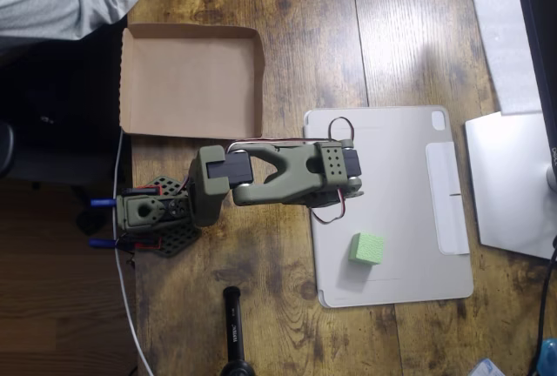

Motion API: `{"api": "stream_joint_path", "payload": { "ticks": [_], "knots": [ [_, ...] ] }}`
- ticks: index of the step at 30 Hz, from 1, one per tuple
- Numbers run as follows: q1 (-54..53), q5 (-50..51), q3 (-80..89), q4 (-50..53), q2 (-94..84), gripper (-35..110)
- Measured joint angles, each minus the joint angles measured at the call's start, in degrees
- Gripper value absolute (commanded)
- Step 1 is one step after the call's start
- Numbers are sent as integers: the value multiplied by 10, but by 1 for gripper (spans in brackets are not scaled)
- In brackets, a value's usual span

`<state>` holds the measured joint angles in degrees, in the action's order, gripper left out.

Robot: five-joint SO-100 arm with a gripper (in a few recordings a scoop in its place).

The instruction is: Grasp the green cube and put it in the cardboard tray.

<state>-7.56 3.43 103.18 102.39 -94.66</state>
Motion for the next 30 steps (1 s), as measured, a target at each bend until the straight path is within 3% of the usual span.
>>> {"api": "stream_joint_path", "payload": {
  "ticks": [4, 9, 22, 30],
  "knots": [
    [25, -25, 15, -11, -117, 0],
    [32, -31, 18, -11, -142, 0],
    [24, -30, 12, -12, -143, 0],
    [-48, -31, -120, -12, -53, 0]
  ]
}}
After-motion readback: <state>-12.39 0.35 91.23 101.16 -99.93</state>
